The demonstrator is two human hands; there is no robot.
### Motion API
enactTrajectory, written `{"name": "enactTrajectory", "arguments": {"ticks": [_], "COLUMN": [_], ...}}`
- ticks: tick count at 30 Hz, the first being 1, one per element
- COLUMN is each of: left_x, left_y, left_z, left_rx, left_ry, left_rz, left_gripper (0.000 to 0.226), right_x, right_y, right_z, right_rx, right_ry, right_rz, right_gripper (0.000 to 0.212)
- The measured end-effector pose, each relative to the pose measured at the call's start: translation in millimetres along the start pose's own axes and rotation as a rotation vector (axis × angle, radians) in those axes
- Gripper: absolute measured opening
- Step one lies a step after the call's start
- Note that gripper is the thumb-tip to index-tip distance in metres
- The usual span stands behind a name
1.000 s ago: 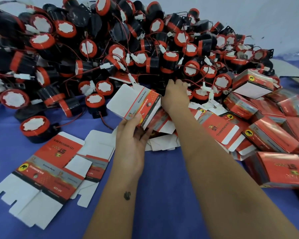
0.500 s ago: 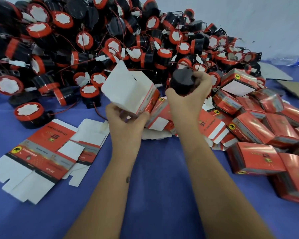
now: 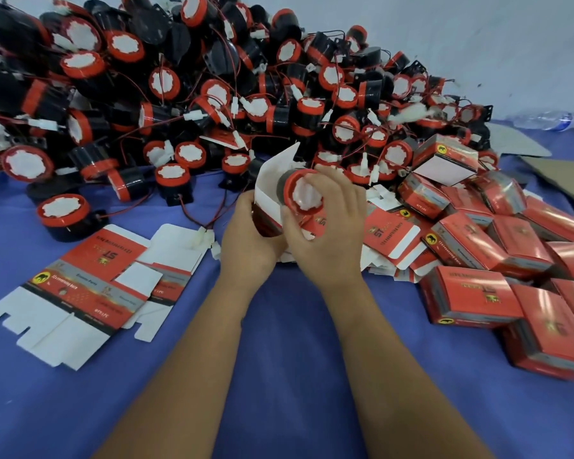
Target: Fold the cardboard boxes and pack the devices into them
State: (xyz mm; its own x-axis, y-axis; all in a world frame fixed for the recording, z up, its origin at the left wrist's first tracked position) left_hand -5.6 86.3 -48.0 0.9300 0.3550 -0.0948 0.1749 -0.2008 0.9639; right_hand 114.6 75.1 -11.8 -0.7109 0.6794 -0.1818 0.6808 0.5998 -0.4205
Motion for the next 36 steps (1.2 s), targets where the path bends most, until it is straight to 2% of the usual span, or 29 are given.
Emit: {"name": "enactTrajectory", "arguments": {"ticks": [2,8,13,19,21,25,28,32,36], "left_x": [0,-3,-2,-4,-4,-3,-3,-3,-3], "left_y": [0,-4,-4,0,1,0,-1,-2,-1], "left_z": [-1,-2,-3,-3,-2,-3,-5,-6,-7], "left_rx": [0.005,-0.026,-0.039,-0.037,-0.038,-0.061,-0.054,-0.036,-0.026], "left_ry": [-0.013,-0.018,-0.045,-0.071,-0.076,-0.101,-0.136,-0.165,-0.181], "left_rz": [0.012,0.056,0.064,0.047,0.051,0.077,0.063,0.026,0.027], "left_gripper": [0.055,0.059,0.063,0.061,0.059,0.052,0.052,0.056,0.063], "right_x": [4,8,5,8,7,0,4,10,7], "right_y": [0,2,7,9,7,1,-1,1,11], "right_z": [1,1,-1,-2,-2,-4,-2,1,1], "right_rx": [-0.002,0.01,0.086,0.12,0.102,-0.042,-0.162,-0.081,0.096], "right_ry": [-0.095,-0.207,-0.192,-0.369,-0.305,-0.049,-0.091,-0.241,-0.33], "right_rz": [-0.014,-0.042,-0.106,-0.066,-0.05,0.03,0.033,-0.034,-0.074], "right_gripper": [0.036,0.031,0.032,0.049,0.045,0.037,0.031,0.033,0.042]}}
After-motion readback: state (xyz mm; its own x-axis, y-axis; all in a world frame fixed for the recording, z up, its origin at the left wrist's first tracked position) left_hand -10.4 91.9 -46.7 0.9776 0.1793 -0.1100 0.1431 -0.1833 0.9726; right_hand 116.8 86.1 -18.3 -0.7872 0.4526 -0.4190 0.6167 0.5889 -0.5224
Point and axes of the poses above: each hand's wrist, its own z-axis away from the middle knuckle, its own x-axis out of the palm, y = z × x, the point moved 3 cm from there along -z, towards the middle knuckle, and after that the axes turned 8 degrees about y, right-handed, at the moved point
